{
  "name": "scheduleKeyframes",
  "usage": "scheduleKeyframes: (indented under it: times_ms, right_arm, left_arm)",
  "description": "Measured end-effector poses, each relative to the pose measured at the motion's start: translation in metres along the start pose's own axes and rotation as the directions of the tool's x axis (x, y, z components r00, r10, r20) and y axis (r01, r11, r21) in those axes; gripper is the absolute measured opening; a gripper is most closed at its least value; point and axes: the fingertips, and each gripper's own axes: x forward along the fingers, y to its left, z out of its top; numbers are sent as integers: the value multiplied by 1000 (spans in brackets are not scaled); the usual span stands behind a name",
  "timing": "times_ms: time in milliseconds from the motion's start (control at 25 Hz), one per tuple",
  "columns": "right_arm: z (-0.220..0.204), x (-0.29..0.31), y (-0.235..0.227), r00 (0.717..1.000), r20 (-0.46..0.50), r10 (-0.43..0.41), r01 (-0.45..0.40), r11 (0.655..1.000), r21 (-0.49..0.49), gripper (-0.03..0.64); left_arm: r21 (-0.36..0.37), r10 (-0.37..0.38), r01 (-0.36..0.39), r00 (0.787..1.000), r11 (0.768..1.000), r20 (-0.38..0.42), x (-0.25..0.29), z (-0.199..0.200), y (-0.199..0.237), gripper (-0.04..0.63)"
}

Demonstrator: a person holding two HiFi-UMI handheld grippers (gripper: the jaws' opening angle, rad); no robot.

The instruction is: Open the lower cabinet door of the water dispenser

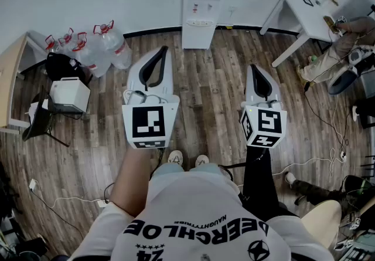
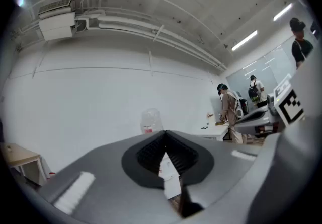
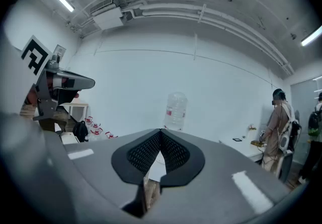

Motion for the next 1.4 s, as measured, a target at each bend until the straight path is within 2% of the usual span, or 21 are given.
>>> scheduleKeyframes:
  times_ms: [160, 480, 760, 1160, 1400]
  right_arm:
    - [-8, 13, 15, 1000, -8, -28, 28, 1000, 1, 2]
    - [-19, 50, 23, 1000, -17, -10, 11, 1000, 26, 2]
    - [-34, 109, -4, 1000, -27, -6, 7, 999, 48, 3]
    - [-52, 204, -62, 999, -39, -1, 5, 996, 86, 8]
    - [-62, 253, -75, 998, -47, 39, -35, 996, 85, 18]
  left_arm:
    - [8, -10, 10, 1000, 1000, -6, 4, -9, 18, 55]
    - [-8, -68, 68, 998, 998, -4, 31, -26, 23, 55]
    - [-61, -91, 89, 995, 994, -30, 99, -50, 26, 55]
    - [-75, -94, 90, 994, 993, -54, 202, -80, 32, 55]
    - [-78, -96, 90, 993, 993, -70, 250, -89, 38, 55]
